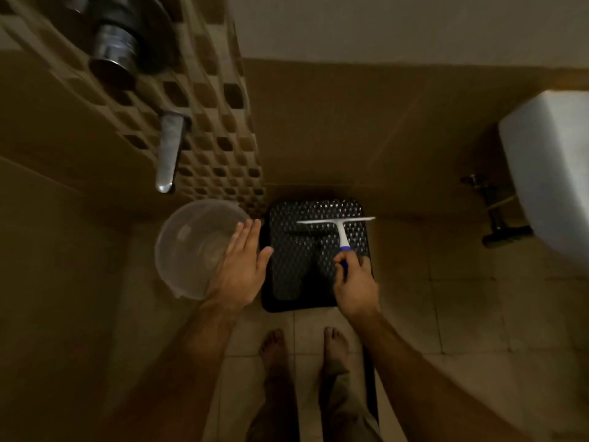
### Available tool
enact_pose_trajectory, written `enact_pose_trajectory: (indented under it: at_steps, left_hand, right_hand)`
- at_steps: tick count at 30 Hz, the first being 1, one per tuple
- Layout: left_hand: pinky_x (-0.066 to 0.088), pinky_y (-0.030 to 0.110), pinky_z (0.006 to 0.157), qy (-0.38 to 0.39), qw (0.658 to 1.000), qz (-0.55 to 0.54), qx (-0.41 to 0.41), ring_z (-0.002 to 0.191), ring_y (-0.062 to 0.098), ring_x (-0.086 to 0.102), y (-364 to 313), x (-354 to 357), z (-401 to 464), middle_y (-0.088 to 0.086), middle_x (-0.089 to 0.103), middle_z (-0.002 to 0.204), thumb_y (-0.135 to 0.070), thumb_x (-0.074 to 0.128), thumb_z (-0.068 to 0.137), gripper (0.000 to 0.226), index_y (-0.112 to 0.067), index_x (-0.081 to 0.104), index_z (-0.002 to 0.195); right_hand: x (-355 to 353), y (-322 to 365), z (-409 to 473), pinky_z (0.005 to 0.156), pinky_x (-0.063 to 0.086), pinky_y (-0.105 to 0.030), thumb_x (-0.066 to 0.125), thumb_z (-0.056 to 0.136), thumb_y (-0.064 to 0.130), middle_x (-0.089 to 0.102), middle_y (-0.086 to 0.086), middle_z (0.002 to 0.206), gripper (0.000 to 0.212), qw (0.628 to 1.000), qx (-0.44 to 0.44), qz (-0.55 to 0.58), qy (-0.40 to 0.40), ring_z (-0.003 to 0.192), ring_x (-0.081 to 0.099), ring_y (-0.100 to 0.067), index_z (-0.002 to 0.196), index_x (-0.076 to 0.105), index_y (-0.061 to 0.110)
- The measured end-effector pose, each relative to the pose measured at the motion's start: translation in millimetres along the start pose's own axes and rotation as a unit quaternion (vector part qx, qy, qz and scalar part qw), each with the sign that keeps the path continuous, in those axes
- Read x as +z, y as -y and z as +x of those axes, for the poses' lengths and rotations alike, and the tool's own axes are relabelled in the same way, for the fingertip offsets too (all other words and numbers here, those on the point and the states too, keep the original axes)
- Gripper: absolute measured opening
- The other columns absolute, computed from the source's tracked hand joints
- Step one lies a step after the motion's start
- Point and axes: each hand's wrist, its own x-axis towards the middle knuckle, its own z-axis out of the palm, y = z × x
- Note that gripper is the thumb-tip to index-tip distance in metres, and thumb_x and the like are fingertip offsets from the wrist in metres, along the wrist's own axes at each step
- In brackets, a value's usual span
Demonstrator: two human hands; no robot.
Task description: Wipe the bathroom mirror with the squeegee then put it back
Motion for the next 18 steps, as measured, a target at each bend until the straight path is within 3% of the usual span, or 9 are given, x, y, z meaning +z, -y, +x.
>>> enact_pose_trajectory:
  at_steps: [6,11,18]
  left_hand:
    - [0.002,0.026,0.119,0.009,1.0,-0.01,-0.008,0.148,0.007,-0.003,5,42,27,-0.002,0.009,0.163,-0.052,0.019,0.1,0.067,-0.015,0.013,0.156]
    - [0.005,0.026,0.118,0.028,0.999,-0.019,-0.013,0.146,0.005,-0.002,16,74,24,0.0,0.014,0.162,-0.052,0.02,0.101,0.066,-0.015,0.017,0.155]
    - [0.007,0.025,0.118,0.038,0.999,0.013,-0.017,0.145,0.004,0.002,36,91,14,0.001,0.017,0.161,-0.059,0.015,0.092,0.078,-0.012,0.021,0.154]
  right_hand:
    - [25,-16,50,0.067,0.051,-0.035,0.042,0.1,0.027,0.043,-0.003,0.117,0.014,1.0,-0.006,-0.011,0.021,0.077,0.055,-0.018,0.112,0.05,0.027]
    - [46,-41,70,0.07,0.04,-0.031,0.042,0.101,0.026,0.045,-0.009,0.125,0.02,0.999,0.01,-0.043,0.023,0.088,0.059,-0.029,0.118,0.052,0.023]
    - [68,-60,89,0.087,0.052,-0.046,0.045,0.096,0.021,0.042,-0.014,0.127,0.019,0.994,0.02,-0.072,0.085,0.101,0.056,-0.037,0.113,0.052,0.024]
